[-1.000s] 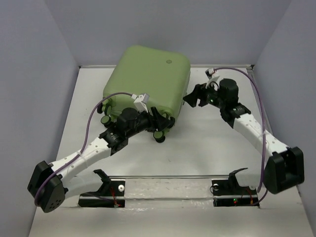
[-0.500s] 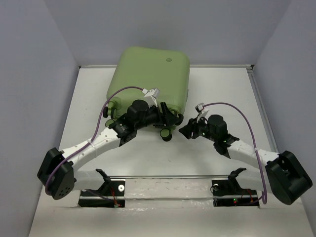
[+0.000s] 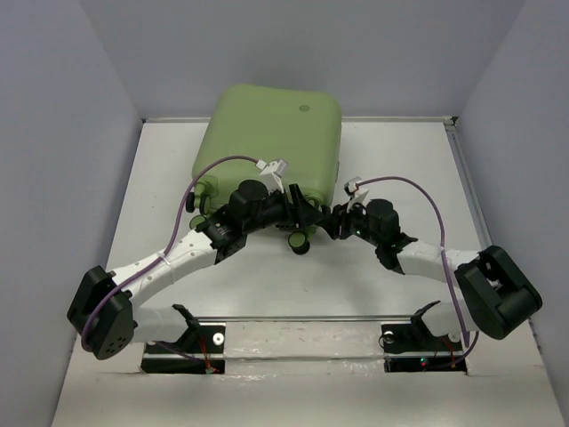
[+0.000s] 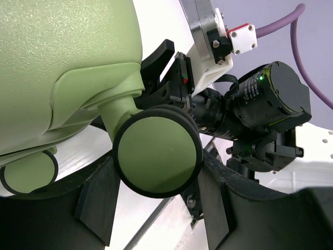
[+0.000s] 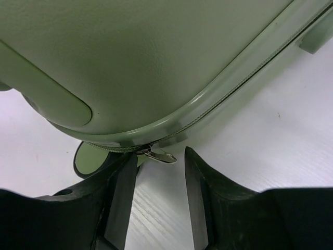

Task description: Pack the luggage

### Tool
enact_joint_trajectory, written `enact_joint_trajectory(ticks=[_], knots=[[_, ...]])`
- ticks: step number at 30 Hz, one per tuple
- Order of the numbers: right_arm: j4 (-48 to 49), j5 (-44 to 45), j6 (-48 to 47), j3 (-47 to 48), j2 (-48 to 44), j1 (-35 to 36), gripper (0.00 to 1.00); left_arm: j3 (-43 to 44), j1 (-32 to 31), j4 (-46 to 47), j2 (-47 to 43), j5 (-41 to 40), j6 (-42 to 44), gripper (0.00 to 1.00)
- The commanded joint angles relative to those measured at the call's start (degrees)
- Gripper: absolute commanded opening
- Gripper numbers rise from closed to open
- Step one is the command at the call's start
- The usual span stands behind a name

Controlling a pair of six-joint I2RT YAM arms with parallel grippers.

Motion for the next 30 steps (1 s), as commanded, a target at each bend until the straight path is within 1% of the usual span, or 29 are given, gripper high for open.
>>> enact_joint_trajectory(ticks=[1, 4, 5, 6, 7, 10, 13, 16, 17, 18, 19, 20, 22, 23, 24, 25, 26, 27, 28, 30], knots=[[10.2, 0.3, -2.2, 2.7, 1.1, 0.0, 0.45, 3.0, -1.5, 11.3, -3.0, 5.2, -0.9, 0.06], [12.4, -0.4, -1.8, 1.9, 2.3, 0.0, 0.3, 2.8, -1.5, 11.2, -2.9, 5.2, -0.9, 0.06], [14.7, -0.6, -0.9, 1.5, 2.6, 0.0, 0.17, 2.8, -1.4, 11.2, -2.8, 5.2, -0.8, 0.06], [16.3, -0.5, -0.3, 0.9, 2.8, 0.0, 0.11, 2.9, -1.4, 11.2, -2.8, 5.2, -0.7, 0.06], [17.5, -0.6, 0.4, 0.3, 2.7, 0.0, 0.07, 3.1, -1.5, 11.2, -2.4, 5.2, -0.7, 0.06], [22.9, -1.5, 5.1, -2.8, 2.0, 0.6, 0.07, 5.2, -1.5, 11.3, -1.3, 5.6, -0.9, 0.06], [24.2, 0.0, 9.8, -4.9, -0.2, 3.3, 0.07, 8.0, -1.5, 12.1, 0.8, 5.8, -1.2, 0.06], [25.2, 3.6, 14.5, -6.0, -2.2, 9.4, 0.07, 13.4, -1.9, 13.8, 4.0, 6.2, -2.5, 0.06], [26.2, 5.8, 15.7, -6.2, -3.4, 11.1, 0.07, 16.6, -2.2, 14.2, 5.0, 6.1, -3.0, 0.06], [27.0, 6.8, 17.7, -6.5, -4.0, 14.2, 0.07, 18.4, -2.6, 14.8, 7.2, 5.9, -3.7, 0.06], [27.3, 9.1, 18.6, -6.5, -5.3, 15.6, 0.07, 22.3, -2.7, 14.9, 8.4, 5.9, -4.1, 0.06], [27.1, 10.3, 19.7, -6.0, -5.7, 18.0, 0.07, 24.2, -3.0, 15.0, 10.9, 6.1, -4.5, 0.06], [27.4, 12.5, 20.2, -5.4, -5.9, 20.1, 0.07, 27.8, -3.3, 15.3, 13.4, 6.3, -5.4, 0.06], [27.8, 14.3, 20.6, -4.9, -5.5, 20.8, 0.07, 31.1, -3.7, 15.3, 14.6, 6.5, -6.3, 0.06], [28.0, 14.1, 21.4, -4.3, -4.1, 21.5, 0.07, 32.9, -3.9, 15.4, 17.3, 7.2, -6.7, 0.06], [29.4, 13.9, 21.6, -3.5, -3.5, 23.3, 0.07, 36.0, -4.2, 15.3, 18.5, 7.7, -6.8, 0.06], [29.1, 13.4, 21.5, -2.9, -3.3, 24.0, 0.07, 37.4, -4.2, 14.9, 19.5, 8.1, -6.7, 0.06], [27.1, 14.0, 21.1, -2.5, -3.3, 24.8, 0.07, 38.6, -3.9, 14.1, 20.1, 8.1, -6.7, 0.06], [23.1, 17.0, 19.9, -2.3, -5.7, 26.2, 0.07, 39.3, -3.8, 13.6, 20.6, 7.9, -6.7, 0.06], [22.0, 18.8, 19.2, -3.5, -8.6, 26.2, 0.07, 40.9, -3.7, 13.1, 21.1, 7.3, -6.7, 0.06]])
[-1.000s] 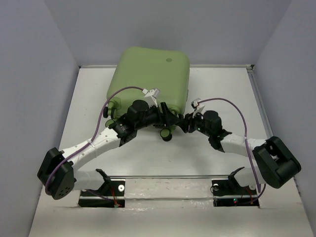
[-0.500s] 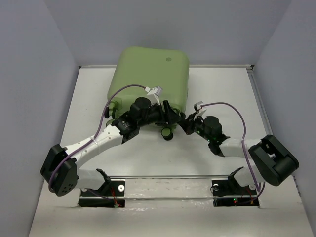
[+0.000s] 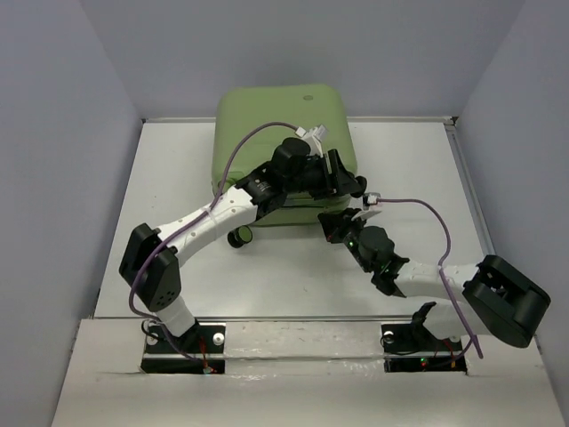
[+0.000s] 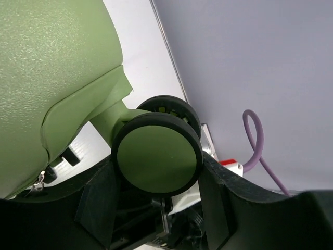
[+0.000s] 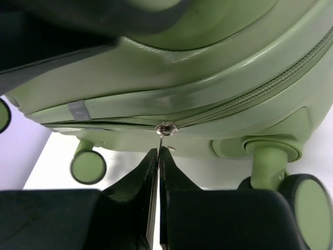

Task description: Pack the luggage

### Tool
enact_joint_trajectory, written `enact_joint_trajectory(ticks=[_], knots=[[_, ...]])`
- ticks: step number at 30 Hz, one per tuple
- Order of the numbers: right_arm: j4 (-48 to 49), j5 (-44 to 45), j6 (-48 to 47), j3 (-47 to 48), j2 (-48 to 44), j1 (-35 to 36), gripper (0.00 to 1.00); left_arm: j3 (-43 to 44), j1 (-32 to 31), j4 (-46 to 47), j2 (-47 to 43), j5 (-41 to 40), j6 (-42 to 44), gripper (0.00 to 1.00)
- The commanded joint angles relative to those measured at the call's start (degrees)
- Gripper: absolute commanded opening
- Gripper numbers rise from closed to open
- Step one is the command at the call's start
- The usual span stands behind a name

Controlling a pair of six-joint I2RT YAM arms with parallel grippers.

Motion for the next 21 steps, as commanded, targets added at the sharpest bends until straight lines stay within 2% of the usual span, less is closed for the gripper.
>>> enact_joint_trajectory(ticks=[1, 3, 6, 7, 8, 9, 11, 12, 14, 16, 19, 21], knots=[[6.8, -10.3, -4.8, 2.9, -4.9, 9.8, 0.07, 11.8, -2.0, 24.2, -0.2, 3.6, -2.2, 0.06], [10.8, -9.0, -3.2, 2.5, -2.6, 9.8, 0.07, 13.7, -3.7, 24.4, 2.7, 3.2, -3.3, 0.06], [22.9, -9.3, -0.2, 5.6, 10.1, 9.8, 0.07, 19.0, -7.6, 24.2, 8.5, 4.5, -3.8, 0.09], [26.2, -9.4, 1.1, 5.9, 16.2, 9.8, 0.07, 19.9, -8.2, 23.8, 9.6, 5.6, -3.7, 0.17], [31.9, -8.6, 2.3, 5.7, 18.1, 9.8, 0.07, 20.6, -8.6, 22.2, 10.1, 7.4, -3.3, 0.43], [33.8, -7.9, 3.6, 4.8, 19.0, 9.8, 0.07, 20.5, -8.6, 20.1, 10.2, 7.9, -2.2, 0.56], [32.8, -4.9, 3.8, 1.3, 18.6, 9.8, 0.07, 20.1, -8.2, 12.5, 7.8, 5.7, 3.2, 0.78], [31.0, -0.6, 4.1, 0.0, 16.3, 9.8, 0.07, 17.9, -8.1, 6.0, 4.3, 2.1, 9.3, 0.93], [25.9, 2.3, 4.0, -2.7, 13.6, 9.8, 0.07, 10.6, -6.7, 4.1, -0.6, 1.5, 14.0, 0.99], [23.1, 3.6, 3.0, -3.7, 10.0, 9.2, 0.07, 6.2, -5.3, 0.3, -9.1, -1.6, 16.6, 0.99], [18.5, 4.2, 1.5, -4.0, 7.2, 9.2, 0.07, -2.4, -0.3, -6.4, -21.5, -7.7, 19.4, 0.99], [17.0, 4.2, 0.7, -3.9, 6.5, 9.2, 0.07, -8.6, 6.5, -11.5, -30.0, -9.1, 20.0, 0.99]])
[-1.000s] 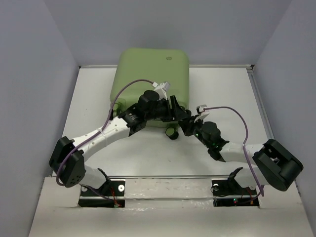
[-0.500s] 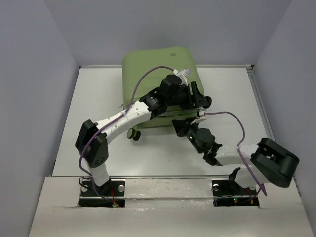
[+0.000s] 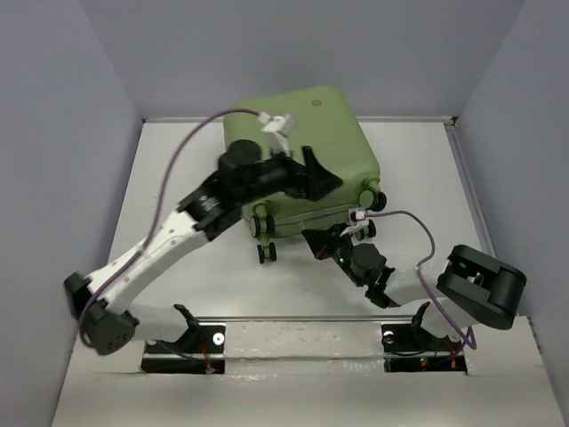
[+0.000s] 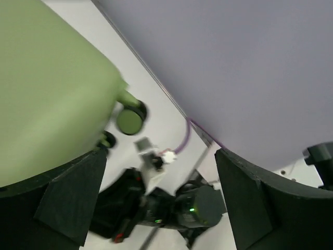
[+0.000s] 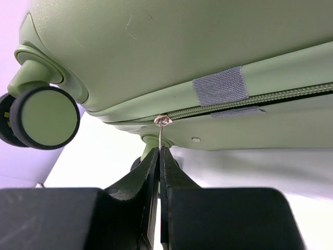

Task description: Pack the luggage

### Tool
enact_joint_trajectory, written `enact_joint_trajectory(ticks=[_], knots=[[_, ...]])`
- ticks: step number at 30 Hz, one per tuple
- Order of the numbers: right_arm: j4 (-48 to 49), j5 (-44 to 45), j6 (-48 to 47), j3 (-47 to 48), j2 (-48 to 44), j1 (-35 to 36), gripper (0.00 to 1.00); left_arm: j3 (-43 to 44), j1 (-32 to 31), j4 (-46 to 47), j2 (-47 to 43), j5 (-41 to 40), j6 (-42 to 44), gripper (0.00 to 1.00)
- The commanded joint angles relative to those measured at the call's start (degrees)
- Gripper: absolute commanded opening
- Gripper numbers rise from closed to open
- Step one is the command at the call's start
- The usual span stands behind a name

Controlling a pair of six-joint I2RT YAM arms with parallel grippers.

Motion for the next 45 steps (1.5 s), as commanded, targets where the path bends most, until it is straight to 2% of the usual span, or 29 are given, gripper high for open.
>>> enact_joint_trajectory(ticks=[1, 3, 7, 11, 20, 23, 24, 27, 29, 30, 31, 36, 40, 45], knots=[[0.2, 1.7, -1.9, 0.0, -2.3, 0.8, 0.07, -8.7, 11.4, -9.8, -17.9, -6.5, 6.1, 0.99], [-0.2, 1.4, -2.2, 0.1, -2.2, 0.8, 0.07, -13.2, 15.8, -15.9, -23.2, -9.3, 7.6, 0.99], [-1.3, 0.7, -2.8, 0.8, -2.2, 0.3, 0.07, -20.2, 16.1, -21.9, -27.4, -11.4, 7.8, 0.99], [-3.6, -0.1, -3.5, 2.0, -1.9, 0.3, 0.07, -27.9, 16.1, -19.0, -29.1, -9.2, 6.4, 0.97], [-5.1, -0.8, -4.1, 2.5, -1.3, 0.3, 0.07, -30.2, 16.2, -10.8, -24.0, -1.7, 4.5, 0.89], [-5.9, -1.7, -4.8, 3.4, -0.7, 0.3, 0.07, -30.0, 16.1, -7.6, -22.4, 0.2, 3.1, 0.68], [-6.1, -3.0, -4.9, 3.8, -0.5, 0.3, 0.07, -30.1, 16.1, -5.4, -22.0, 0.6, 2.6, 0.53], [-6.5, -5.0, -5.0, 5.5, 0.3, 0.3, 0.07, -28.8, 15.9, -3.0, -18.5, 2.9, 1.7, 0.34], [-6.5, -5.8, -5.0, 6.0, 0.5, 0.8, 0.07, -28.2, 15.3, -1.9, -17.3, 3.5, 1.5, 0.26], [-6.6, -6.7, -5.2, 7.1, 0.7, 1.3, 0.07, -27.5, 14.5, -0.7, -16.3, 3.7, 1.0, 0.12], [-6.6, -7.1, -5.2, 7.1, 1.0, 1.3, 0.07, -27.0, 14.5, 0.1, -16.3, 3.9, 0.7, 0.06], [-6.0, -11.0, -5.1, 14.6, 5.4, 4.8, 0.07, -19.9, 7.6, 2.7, -11.6, 2.8, -0.9, 0.06], [-4.4, -12.8, -4.5, 17.7, 8.2, 7.9, 0.07, -16.0, 4.7, 4.6, -8.5, 2.7, -2.2, 0.06], [11.4, -18.5, 3.0, 18.6, 15.4, 10.7, 0.07, -11.3, 3.0, 8.2, -5.6, 3.8, -4.4, 0.06]])
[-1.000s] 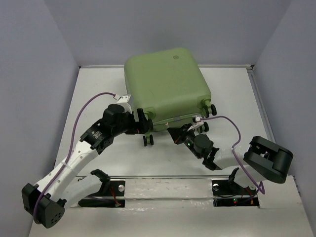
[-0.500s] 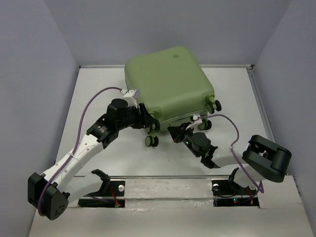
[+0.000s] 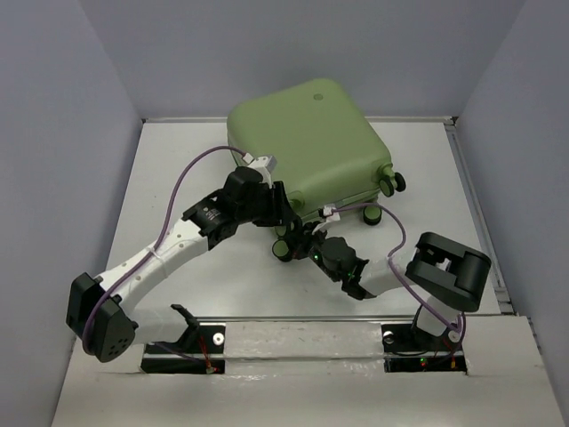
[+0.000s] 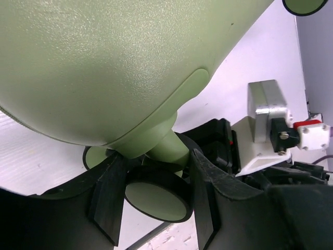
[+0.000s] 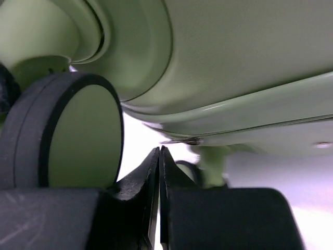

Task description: Pack the luggage

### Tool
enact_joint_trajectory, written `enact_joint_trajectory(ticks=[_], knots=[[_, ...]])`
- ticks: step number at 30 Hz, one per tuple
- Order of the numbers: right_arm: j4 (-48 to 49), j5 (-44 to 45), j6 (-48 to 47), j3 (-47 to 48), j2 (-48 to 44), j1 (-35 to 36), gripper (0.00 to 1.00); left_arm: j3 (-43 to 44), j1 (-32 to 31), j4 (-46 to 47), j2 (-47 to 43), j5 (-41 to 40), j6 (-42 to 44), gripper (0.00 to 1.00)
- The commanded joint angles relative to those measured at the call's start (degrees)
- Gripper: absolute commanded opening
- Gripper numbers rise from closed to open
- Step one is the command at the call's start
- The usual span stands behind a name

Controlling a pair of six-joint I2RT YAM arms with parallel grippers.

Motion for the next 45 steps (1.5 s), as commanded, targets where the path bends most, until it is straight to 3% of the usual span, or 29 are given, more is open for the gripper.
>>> enact_joint_trajectory(ticks=[1, 5, 9, 13, 16, 17, 19, 20, 26, 33, 36, 37, 39, 42, 45], knots=[[22.0, -18.4, 6.8, 6.3, 6.3, 6.7, 0.07, 8.5, -5.4, 21.3, 2.4, 11.8, -5.4, 0.06], [34.6, -19.8, 10.2, 4.5, 11.9, 6.7, 0.07, 9.6, -5.7, 22.9, 1.6, 11.8, -7.0, 0.06], [38.6, -19.6, 11.4, 3.8, 13.4, 8.1, 0.07, 8.3, -5.7, 23.9, -0.3, 10.8, -8.2, 0.06], [38.5, -13.2, 7.0, -2.3, 8.6, 9.3, 0.07, 8.3, -5.7, 22.7, -1.7, 9.8, -7.9, 0.06], [28.7, -7.6, 2.1, -7.3, -0.9, 8.7, 0.07, 6.7, -5.7, 20.6, -3.6, 7.3, -6.8, 0.06], [16.8, -5.8, 1.3, -7.6, -4.2, 8.1, 0.08, 5.7, -5.7, 20.3, -4.3, 6.7, -6.8, 0.06], [2.9, 1.7, -0.8, -6.5, -12.1, 7.6, 0.14, 2.5, -5.5, 19.8, -6.3, 5.3, -6.8, 0.06], [-5.4, 3.0, -1.7, -6.3, -13.6, 6.9, 0.23, 1.3, -5.5, 19.8, -6.9, 5.2, -6.8, 0.06], [-12.6, 0.5, -1.8, -10.4, -18.6, -0.7, 0.46, -3.8, -5.3, 21.2, -9.3, 4.4, -7.4, 0.06], [-22.5, 0.2, -5.6, -10.4, -22.5, -3.9, 0.47, -5.2, -5.3, 20.5, -10.2, 4.4, -5.4, 0.06], [-22.9, 0.7, -5.1, -12.7, -23.8, -4.4, 0.48, -6.6, -5.2, 18.2, -11.6, 3.9, -4.4, 0.2], [-22.9, 0.7, -5.6, -12.9, -24.2, -4.4, 0.49, -8.3, -5.2, 17.7, -12.7, 3.5, -4.0, 0.37], [-21.7, -0.1, -7.2, -13.0, -24.3, -5.0, 0.53, -11.1, -5.2, 16.9, -13.7, 3.8, -4.0, 0.6], [-21.5, -0.5, -10.5, -11.8, -24.2, -6.5, 0.57, -15.0, -5.3, 17.6, -14.9, 6.1, -5.3, 0.75], [-18.6, -2.4, -12.4, -11.6, -23.4, -8.5, 0.58, -18.4, -5.4, 20.6, -15.1, 7.6, -7.0, 0.8]])
